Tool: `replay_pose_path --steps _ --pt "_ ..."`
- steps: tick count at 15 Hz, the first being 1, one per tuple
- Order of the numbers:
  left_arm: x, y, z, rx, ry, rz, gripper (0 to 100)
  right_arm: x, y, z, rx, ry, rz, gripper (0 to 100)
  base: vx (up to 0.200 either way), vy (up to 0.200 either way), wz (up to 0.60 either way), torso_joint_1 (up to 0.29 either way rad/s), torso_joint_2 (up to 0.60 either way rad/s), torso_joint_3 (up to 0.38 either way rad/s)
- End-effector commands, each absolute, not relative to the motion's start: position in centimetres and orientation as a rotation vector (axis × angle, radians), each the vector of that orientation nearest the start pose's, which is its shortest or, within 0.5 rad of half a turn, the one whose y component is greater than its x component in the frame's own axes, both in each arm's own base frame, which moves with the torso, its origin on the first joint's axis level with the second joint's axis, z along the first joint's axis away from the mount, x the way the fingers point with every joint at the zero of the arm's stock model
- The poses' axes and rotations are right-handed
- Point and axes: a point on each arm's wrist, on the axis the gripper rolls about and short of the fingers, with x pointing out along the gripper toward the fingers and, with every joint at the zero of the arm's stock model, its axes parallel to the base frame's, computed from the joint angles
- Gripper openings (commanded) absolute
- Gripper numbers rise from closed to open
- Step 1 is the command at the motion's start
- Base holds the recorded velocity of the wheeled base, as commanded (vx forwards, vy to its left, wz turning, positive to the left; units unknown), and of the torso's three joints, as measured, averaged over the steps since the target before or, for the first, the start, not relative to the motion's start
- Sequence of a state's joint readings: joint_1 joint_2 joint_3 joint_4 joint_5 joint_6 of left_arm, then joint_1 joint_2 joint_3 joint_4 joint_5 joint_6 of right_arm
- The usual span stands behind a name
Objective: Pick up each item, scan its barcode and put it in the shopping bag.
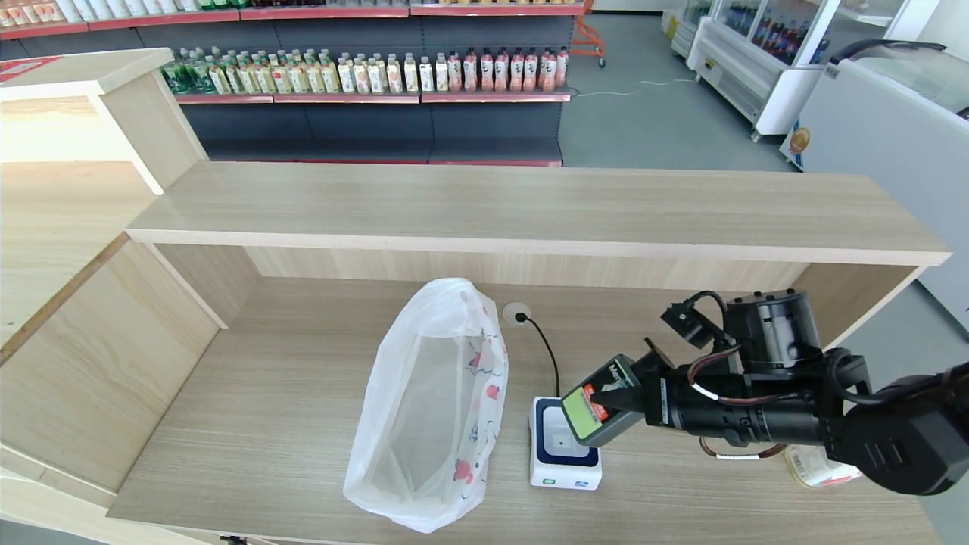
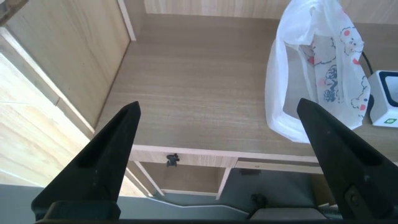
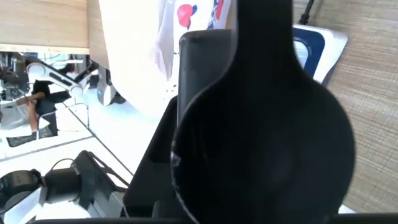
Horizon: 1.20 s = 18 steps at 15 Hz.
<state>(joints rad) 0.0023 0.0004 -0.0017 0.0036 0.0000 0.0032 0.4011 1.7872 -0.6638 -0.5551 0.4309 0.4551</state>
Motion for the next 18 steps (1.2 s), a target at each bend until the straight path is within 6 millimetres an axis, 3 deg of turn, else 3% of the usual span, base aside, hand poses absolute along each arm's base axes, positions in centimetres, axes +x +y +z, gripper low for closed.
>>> replay_pose_path --steps 1,6,18 --pt "-2.3 0.0 7.6 0.003 0.002 0.003 100 26.8 13.2 9.8 0.405 0.809 0.641 0 0.0 0.0 0.0 0.0 0.0 0.0" --pt "-2.3 0.0 7.6 0.003 0.002 0.003 100 28.2 14.2 7.6 0.339 0.843 0.611 0 0.0 0.0 0.0 0.0 0.0 0.0" --pt "-2.3 0.0 7.6 0.005 0.002 0.003 100 29.8 16.4 5.8 0.307 0.797 0.645 0 0.0 0.0 0.0 0.0 0.0 0.0"
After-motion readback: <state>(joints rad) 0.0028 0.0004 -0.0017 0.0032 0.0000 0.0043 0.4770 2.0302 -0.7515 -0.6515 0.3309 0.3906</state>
